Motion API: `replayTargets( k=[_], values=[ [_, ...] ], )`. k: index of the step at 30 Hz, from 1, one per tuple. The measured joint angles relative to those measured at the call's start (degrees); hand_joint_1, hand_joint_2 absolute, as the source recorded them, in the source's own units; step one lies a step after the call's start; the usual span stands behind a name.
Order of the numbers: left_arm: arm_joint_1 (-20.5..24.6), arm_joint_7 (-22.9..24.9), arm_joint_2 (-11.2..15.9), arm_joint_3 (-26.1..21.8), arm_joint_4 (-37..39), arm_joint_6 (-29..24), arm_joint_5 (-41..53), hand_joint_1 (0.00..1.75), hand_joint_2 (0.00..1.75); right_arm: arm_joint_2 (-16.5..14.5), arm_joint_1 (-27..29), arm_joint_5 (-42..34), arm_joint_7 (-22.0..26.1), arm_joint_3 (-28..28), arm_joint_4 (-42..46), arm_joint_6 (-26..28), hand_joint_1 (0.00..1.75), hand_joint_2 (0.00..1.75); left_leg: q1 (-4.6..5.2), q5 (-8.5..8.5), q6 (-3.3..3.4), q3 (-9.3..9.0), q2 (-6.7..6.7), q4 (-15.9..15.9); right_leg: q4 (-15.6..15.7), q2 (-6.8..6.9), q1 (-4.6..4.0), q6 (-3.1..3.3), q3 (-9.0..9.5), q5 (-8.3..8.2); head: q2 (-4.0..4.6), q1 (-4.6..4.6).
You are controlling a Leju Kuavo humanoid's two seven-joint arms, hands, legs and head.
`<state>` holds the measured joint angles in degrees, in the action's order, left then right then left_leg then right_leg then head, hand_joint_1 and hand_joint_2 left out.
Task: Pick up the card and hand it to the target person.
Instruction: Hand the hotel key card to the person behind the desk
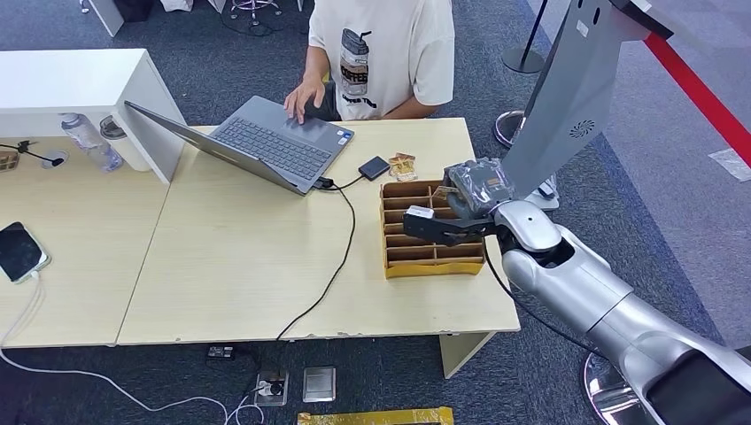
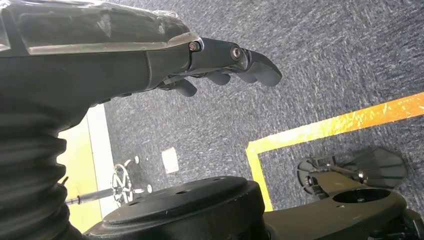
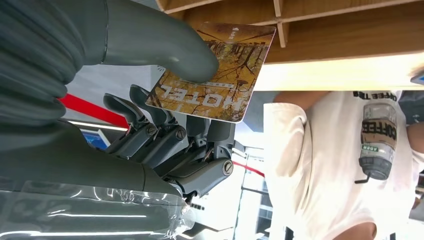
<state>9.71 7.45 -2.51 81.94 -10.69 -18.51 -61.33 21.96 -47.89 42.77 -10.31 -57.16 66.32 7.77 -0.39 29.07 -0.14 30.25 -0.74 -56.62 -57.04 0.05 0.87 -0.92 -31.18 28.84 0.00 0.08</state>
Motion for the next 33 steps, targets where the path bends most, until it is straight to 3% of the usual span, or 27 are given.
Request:
replayTargets(
  k=[10, 17, 27, 33],
  values=[
    [0.0, 0.1, 0.2, 0.0, 0.0, -0.1, -0.3, 0.0, 1.75, 0.8, -0.4, 0.4, 0.0, 0.3, 1.7, 1.2, 1.75, 1.75, 0.0, 0.0, 0.0, 0.01, 0.0, 0.0, 0.0, 0.0, 0.0, 0.0, 0.01, 0.0, 0.0, 0.01],
    [0.1, 0.1, 0.2, 0.0, 0.0, -0.3, -0.3, 0.0, 1.75, -0.3, -1.9, 2.3, -0.3, 0.3, 0.4, 6.6, 1.75, 1.75, 0.0, 0.0, 0.0, 0.03, -0.01, 0.0, 0.0, 0.0, 0.0, 0.0, 0.0, 0.0, 0.0, 0.01],
    [0.2, 0.3, 0.2, 0.0, 0.0, -0.6, -0.8, 0.0, 1.75, -6.9, -4.3, 4.3, 2.9, 0.5, -10.7, 22.5, 1.75, 1.75, -0.01, 0.0, 0.0, 0.04, -0.01, 0.0, 0.0, 0.02, 0.0, 0.0, 0.0, 0.0, 0.0, -0.01],
    [0.2, 0.5, 0.2, 0.0, 0.0, -0.8, -0.8, 0.0, 1.75, -10.6, -4.8, 4.8, 3.4, 1.2, -17.9, 28.5, 1.75, 1.75, 0.0, -0.01, 0.0, 0.05, -0.03, 0.0, 0.0, 0.06, 0.0, 0.0, 0.0, 0.0, -0.01, -0.02]
  ],
)
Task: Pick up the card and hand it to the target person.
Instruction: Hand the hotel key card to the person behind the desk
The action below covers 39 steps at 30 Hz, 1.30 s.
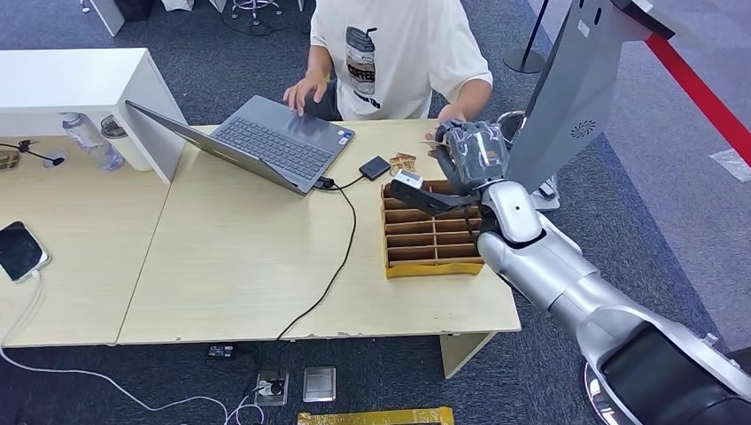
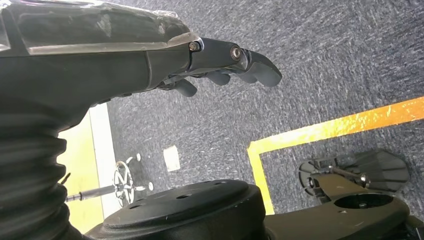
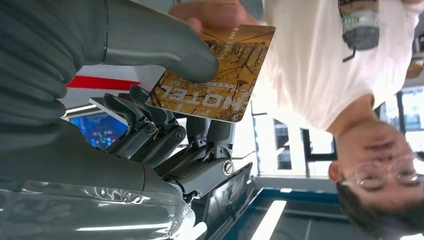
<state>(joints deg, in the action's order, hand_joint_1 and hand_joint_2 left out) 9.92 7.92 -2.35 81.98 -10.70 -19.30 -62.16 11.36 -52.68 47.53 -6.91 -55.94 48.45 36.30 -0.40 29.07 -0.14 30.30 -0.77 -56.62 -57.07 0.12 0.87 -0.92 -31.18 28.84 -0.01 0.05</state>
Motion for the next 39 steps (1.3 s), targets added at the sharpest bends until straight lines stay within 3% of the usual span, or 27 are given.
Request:
replayTargets(
  k=[3, 9, 10, 13, 14, 30, 39],
  values=[
    [0.0, 0.1, 0.0, 0.0, 0.0, -0.2, 0.0, 0.0, 1.75, -1.6, -0.2, 1.1, 0.3, 0.7, -3.2, 2.9, 1.75, 1.75, 0.0, 0.0, 0.0, -0.01, 0.01, 0.0, 0.0, -0.02, 0.0, 0.0, 0.0, 0.0, -0.01, 0.01],
    [0.0, 0.1, 0.0, 0.2, 0.0, -0.1, 0.2, 0.0, 1.75, -3.4, 0.5, 7.4, 1.1, 4.5, -6.6, 3.3, 1.72, 1.75, 0.0, 0.0, 0.0, 0.0, 0.0, 0.0, 0.0, 0.0, 0.0, 0.0, -0.01, 0.0, 0.01, 0.01],
    [0.1, 0.2, 0.0, 0.3, 0.0, -0.1, 0.3, 0.0, 1.75, -3.7, 0.7, 8.3, 1.4, 5.3, -6.9, 3.3, 1.39, 1.75, 0.0, 0.0, 0.0, 0.0, 0.0, 0.0, 0.0, 0.0, 0.0, 0.0, -0.01, 0.0, 0.01, 0.01],
    [0.2, 0.2, 0.0, 0.5, 0.0, 0.0, 0.3, 0.0, 1.75, -4.2, 1.2, 10.0, 2.1, 7.7, -7.6, 3.3, 0.1, 1.75, 0.0, 0.0, 0.0, 0.0, 0.01, 0.0, 0.0, 0.0, 0.0, 0.0, -0.02, 0.0, 0.01, 0.01],
    [0.2, 0.2, 0.0, 0.5, 0.0, 0.0, 0.3, 0.0, 1.75, -4.3, 1.4, 10.3, 2.2, 8.3, -7.8, 3.3, 0.0, 1.75, 0.0, 0.0, 0.0, 0.01, 0.01, 0.0, 0.0, -0.01, 0.0, 0.0, -0.02, 0.0, 0.01, 0.0],
    [0.1, 0.4, 0.1, 0.6, 0.0, -0.7, -0.4, 0.0, 1.75, -6.0, 4.2, 14.1, 5.0, 14.8, -7.0, 3.4, 0.0, 1.75, 0.0, 0.0, 0.0, -0.01, 0.02, 0.0, 0.0, -0.03, 0.0, 0.0, -0.02, 0.0, 0.01, 0.04],
    [0.2, 0.7, 0.9, 0.6, 0.0, -1.2, -0.9, 0.0, 1.75, -6.1, 4.7, 9.4, 3.6, 14.3, -3.7, 2.3, 0.0, 1.75, 0.0, 0.0, 0.0, 0.0, 0.02, 0.0, 0.0, -0.03, 0.0, 0.0, -0.02, 0.0, 0.01, 0.01]
  ],
)
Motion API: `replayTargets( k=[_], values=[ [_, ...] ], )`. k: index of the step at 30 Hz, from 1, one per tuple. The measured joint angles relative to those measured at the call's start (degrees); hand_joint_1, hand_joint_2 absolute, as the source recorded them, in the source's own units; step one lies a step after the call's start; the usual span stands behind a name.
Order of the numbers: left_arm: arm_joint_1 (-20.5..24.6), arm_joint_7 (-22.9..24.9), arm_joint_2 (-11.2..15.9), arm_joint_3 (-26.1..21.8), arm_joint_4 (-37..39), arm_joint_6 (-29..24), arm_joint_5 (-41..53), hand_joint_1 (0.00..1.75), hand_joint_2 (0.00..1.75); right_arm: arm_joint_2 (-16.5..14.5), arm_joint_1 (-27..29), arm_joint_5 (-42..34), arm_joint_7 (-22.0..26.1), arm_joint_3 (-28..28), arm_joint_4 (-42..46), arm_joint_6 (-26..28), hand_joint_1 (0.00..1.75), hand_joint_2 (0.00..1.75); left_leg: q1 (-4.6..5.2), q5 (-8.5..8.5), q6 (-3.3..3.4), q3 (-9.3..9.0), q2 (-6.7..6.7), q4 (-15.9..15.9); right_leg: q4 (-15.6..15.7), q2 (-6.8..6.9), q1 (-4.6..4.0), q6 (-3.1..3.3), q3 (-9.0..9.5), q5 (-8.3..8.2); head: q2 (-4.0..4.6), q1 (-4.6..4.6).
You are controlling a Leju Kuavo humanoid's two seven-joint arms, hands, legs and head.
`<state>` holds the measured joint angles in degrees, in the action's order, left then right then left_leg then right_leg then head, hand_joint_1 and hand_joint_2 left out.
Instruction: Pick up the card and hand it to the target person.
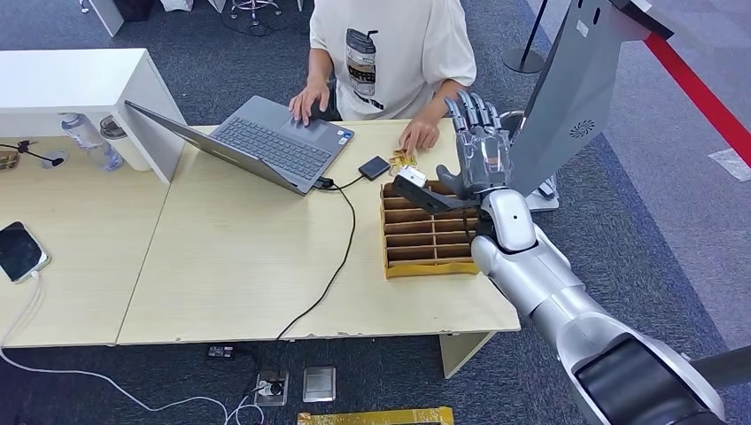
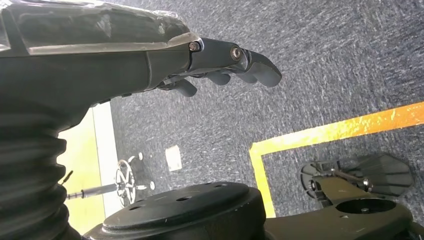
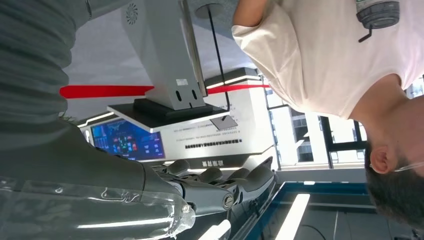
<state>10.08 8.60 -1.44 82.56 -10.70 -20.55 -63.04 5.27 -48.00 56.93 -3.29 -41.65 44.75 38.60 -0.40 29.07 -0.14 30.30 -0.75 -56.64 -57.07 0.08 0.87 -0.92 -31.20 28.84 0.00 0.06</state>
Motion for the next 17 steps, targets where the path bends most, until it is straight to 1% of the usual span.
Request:
replayTargets(
  k=[8, 17],
  values=[
    [0.0, -0.6, 0.1, 0.0, 0.0, -0.1, -0.8, 0.0, 1.75, -0.4, -0.6, -1.4, 0.1, -1.9, 1.9, -1.1, 0.0, 1.75, 0.0, 0.0, 0.0, 0.01, 0.0, 0.0, 0.0, 0.0, 0.0, 0.0, 0.0, 0.0, 0.0, 0.03],
    [-0.2, -1.1, 0.2, 0.0, 0.0, -0.7, -2.0, 0.0, 1.75, -0.3, -1.4, -4.5, 1.3, -4.1, 3.2, -4.9, 0.0, 1.75, 0.0, 0.0, 0.0, 0.01, 0.0, 0.0, 0.0, 0.0, 0.0, 0.0, 0.0, 0.0, 0.0, 0.0]
  ],
)
